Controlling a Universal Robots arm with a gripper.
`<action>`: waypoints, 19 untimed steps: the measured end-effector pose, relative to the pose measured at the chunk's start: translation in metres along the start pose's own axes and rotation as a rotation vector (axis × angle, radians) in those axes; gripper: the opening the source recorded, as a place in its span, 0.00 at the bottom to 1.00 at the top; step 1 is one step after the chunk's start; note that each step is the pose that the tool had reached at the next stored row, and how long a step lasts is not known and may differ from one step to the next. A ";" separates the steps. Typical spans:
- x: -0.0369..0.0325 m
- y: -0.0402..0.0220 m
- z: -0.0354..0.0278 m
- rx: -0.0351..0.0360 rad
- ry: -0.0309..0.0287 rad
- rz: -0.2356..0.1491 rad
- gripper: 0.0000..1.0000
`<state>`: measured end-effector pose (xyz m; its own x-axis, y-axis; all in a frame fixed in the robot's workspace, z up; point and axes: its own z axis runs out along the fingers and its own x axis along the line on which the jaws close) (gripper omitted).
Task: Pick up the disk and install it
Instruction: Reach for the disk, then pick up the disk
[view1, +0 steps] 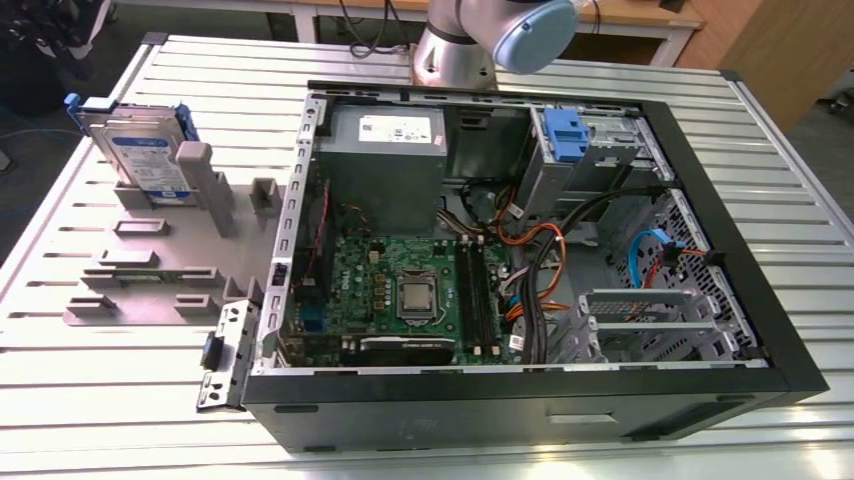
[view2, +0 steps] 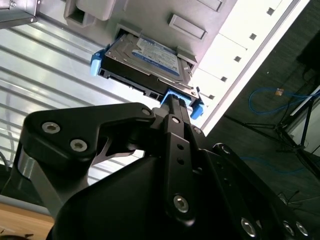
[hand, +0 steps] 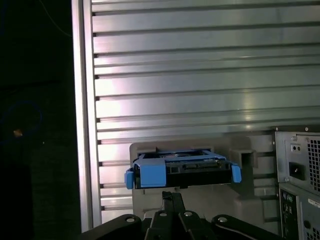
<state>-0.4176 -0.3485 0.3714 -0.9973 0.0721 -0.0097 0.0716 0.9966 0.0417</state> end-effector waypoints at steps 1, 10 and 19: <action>0.0006 0.0004 0.0002 0.0001 0.0002 -0.005 0.11; 0.0039 0.0033 0.0014 0.0004 0.0009 -0.024 0.11; 0.0040 0.0033 0.0015 0.0004 0.0012 -0.032 0.11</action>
<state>-0.4213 -0.3449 0.3700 -0.9992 0.0398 -0.0099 0.0394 0.9984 0.0410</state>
